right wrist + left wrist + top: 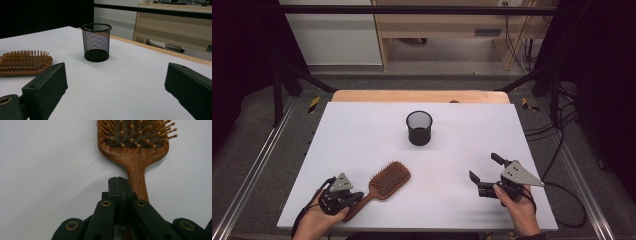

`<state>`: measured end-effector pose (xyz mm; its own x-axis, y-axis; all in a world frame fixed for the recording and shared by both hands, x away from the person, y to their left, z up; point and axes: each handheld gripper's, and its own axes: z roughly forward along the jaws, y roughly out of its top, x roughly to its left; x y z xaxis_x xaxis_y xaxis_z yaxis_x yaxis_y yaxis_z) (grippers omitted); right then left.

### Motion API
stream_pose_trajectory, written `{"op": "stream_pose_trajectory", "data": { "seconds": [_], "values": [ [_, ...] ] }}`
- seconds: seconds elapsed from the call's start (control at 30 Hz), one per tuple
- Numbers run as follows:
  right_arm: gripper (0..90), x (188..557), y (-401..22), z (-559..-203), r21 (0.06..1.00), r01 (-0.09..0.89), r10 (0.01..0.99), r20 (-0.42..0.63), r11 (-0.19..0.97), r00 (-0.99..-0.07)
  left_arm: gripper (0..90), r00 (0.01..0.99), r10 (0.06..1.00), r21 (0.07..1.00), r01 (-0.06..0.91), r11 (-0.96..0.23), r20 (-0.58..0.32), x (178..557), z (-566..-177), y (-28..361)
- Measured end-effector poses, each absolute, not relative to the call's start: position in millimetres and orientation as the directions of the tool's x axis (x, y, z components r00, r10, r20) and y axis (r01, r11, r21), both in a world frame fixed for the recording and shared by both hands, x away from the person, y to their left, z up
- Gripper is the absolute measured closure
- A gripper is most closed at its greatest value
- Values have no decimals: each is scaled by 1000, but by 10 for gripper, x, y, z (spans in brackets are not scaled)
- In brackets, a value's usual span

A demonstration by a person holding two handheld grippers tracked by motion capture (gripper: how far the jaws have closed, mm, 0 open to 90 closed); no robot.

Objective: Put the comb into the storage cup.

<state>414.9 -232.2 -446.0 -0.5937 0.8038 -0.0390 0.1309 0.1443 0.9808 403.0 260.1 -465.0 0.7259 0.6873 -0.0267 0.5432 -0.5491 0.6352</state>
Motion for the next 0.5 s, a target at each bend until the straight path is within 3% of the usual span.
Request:
{"op": "stream_pose_trajectory", "data": {
  "seconds": [0.5],
  "values": [
    [41, 4148, -2326, -4463, 979, 136, 806, -42, 150, -591, 886, 731, 683, 690, 496, -527, -3, 3978, -4426, 2546]
  ]
}}
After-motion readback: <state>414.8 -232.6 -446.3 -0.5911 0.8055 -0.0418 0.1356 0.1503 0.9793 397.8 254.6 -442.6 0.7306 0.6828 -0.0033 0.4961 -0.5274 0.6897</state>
